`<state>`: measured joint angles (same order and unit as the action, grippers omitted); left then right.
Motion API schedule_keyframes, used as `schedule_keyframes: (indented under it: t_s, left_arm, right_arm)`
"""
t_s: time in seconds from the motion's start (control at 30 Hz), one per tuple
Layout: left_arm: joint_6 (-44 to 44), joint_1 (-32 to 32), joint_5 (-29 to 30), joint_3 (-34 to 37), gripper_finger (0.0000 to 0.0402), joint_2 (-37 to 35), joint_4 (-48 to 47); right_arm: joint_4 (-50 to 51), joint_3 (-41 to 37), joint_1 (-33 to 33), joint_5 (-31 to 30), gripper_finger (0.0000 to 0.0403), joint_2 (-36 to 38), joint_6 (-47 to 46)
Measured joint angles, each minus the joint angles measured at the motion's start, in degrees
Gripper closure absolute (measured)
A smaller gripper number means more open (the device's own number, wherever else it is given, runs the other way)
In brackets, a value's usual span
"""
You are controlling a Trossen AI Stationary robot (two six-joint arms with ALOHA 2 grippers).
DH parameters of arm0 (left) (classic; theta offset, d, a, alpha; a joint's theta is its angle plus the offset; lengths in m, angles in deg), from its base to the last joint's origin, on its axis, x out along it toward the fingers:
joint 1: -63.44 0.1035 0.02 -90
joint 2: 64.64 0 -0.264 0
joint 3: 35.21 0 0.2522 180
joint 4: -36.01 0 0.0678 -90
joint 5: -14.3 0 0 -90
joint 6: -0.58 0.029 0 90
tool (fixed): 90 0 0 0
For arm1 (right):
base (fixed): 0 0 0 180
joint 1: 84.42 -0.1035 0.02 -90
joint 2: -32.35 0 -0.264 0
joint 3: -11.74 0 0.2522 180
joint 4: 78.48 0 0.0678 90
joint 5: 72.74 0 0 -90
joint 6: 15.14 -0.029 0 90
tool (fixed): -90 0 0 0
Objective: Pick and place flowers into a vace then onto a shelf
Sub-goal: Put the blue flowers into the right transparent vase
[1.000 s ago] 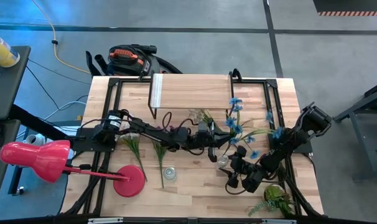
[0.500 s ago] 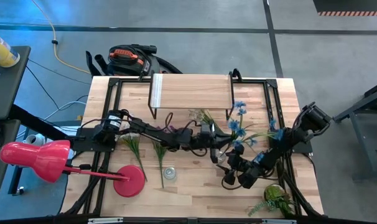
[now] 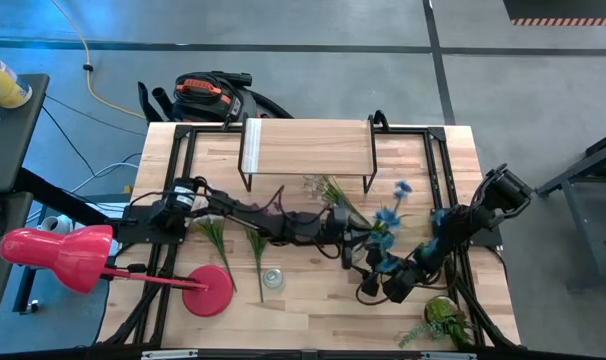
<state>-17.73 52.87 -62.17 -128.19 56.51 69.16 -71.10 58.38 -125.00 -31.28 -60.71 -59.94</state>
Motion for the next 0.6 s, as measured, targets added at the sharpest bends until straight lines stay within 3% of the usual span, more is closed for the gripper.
schedule_keyframes:
  t_s: [0.3,0.6]
  left_arm:
    - [-7.95,-2.29,-0.66,0.00,0.0322,-0.14,-11.67]
    - [-13.66,-3.48,1.34,-0.02,0.0321,-4.70,-24.20]
  right_arm:
    - [0.57,0.04,-0.06,0.45,0.0146,0.06,-0.05]
    - [1.36,0.11,-1.74,0.94,0.0146,0.09,-0.26]
